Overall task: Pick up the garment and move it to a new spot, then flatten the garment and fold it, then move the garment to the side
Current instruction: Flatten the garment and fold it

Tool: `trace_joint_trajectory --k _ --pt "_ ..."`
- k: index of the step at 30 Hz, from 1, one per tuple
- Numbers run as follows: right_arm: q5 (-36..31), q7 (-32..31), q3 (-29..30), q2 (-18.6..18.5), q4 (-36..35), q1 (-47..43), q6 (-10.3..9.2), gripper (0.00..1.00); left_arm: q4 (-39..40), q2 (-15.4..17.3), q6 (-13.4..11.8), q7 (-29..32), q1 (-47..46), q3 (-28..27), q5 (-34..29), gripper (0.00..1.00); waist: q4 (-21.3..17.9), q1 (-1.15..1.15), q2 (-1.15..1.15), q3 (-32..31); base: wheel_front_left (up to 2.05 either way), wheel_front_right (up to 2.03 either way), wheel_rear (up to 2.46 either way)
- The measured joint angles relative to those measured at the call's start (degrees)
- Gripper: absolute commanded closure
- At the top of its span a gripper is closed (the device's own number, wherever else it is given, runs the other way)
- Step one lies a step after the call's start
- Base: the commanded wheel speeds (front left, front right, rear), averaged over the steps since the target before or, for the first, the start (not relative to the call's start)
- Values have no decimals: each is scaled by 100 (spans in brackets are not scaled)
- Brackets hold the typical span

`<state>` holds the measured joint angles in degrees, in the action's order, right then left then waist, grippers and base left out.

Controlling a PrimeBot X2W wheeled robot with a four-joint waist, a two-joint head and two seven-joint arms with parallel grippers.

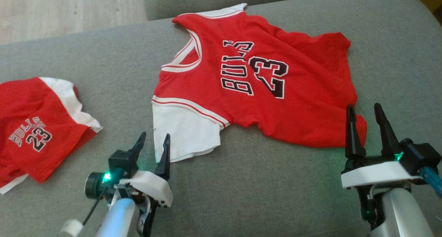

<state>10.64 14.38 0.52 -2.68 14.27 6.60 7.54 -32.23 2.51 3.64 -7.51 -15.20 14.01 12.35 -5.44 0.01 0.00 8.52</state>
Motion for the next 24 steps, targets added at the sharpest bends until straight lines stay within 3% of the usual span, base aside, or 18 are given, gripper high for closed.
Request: trace_joint_trajectory --k 4,11,12,13,18,24 --pt "47 0 -11 0 -2 2 0 0 -427 23 -267 467 -102 66 -141 0 -110 0 0 84 0 0 0" --pt "71 0 27 0 -19 2 0 0 -497 29 -254 888 -218 110 -121 2 -133 -1 0 104 0 0 0" --pt "71 0 32 0 -19 2 0 0 -495 30 -210 916 -220 135 -105 55 -127 -1 0 95 0 0 0" --pt "71 0 34 0 -13 2 0 0 -492 31 -171 954 -220 165 -96 97 -121 -1 0 86 0 0 0" --pt "40 0 88 0 216 3 0 0 -400 26 46 980 -166 302 142 100 -98 -1 0 -1 0 0 0" --pt "-141 -18 257 0 777 13 0 0 80 27 -67 200 46 155 315 100 -76 -1 0 -123 0 0 0"
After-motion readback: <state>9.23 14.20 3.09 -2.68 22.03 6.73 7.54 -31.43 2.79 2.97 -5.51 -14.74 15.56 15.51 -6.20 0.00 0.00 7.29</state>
